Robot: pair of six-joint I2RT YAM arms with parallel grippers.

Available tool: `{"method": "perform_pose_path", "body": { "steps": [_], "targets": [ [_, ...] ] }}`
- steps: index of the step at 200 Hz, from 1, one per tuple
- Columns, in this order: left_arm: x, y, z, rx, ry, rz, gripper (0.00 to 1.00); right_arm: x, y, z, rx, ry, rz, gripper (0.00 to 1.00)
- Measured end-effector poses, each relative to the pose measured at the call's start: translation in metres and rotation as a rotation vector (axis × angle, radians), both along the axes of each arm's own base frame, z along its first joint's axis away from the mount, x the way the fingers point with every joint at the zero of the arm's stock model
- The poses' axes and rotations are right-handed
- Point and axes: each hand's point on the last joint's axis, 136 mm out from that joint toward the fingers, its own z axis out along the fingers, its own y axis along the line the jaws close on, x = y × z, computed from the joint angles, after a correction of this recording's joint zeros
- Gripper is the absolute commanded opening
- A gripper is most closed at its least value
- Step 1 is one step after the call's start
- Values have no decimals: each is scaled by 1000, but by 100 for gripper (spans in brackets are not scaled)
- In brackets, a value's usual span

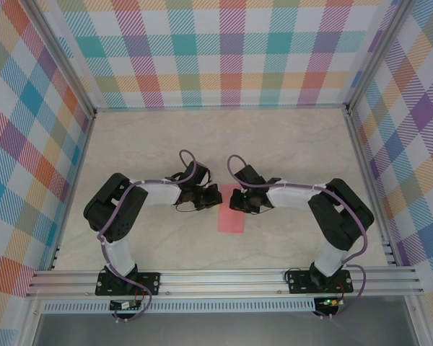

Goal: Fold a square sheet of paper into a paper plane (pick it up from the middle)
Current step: Fold the square sheet of paper in half at the center of the table.

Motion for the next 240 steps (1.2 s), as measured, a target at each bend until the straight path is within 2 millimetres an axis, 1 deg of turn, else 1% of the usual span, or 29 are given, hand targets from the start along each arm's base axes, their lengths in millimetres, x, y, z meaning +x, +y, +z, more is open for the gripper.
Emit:
{"method": "perform_pose_path", "body": {
  "steps": [33, 54, 70, 82, 96, 116, 135, 149, 167, 194, 240],
  "targets": [
    [0, 0, 0, 0, 0, 0, 0, -4, -12, -1, 32, -23, -9, 18],
    [0, 0, 0, 0, 0, 0, 0, -5, -14, -1, 47, -28, -13, 17],
    [0, 0, 0, 0, 0, 0, 0, -6, -17, 1, 42, -30, -13, 16],
    [0, 0, 0, 0, 0, 0, 0, -8, -23, 3, 21, -29, -16, 15],
    [0, 0, 0, 0, 0, 0, 0, -8, -27, 10, 14, -43, -12, 14],
    [0, 0, 0, 0, 0, 0, 0, -5, -22, 21, 34, -68, 7, 12],
    [0, 0, 0, 0, 1, 0, 0, 5, -8, 26, 68, -75, 29, 10],
    [0, 0, 0, 0, 1, 0, 0, 13, 1, 24, 89, -78, 41, 9],
    [0, 0, 0, 0, 1, 0, 0, 18, 9, 15, 103, -68, 53, 8],
    [0, 0, 0, 2, 2, 0, 0, 20, 9, 2, 115, -51, 50, 6],
    [0, 0, -1, 2, 3, 0, 0, 20, 3, -1, 207, -84, 33, 6]
  ]
}}
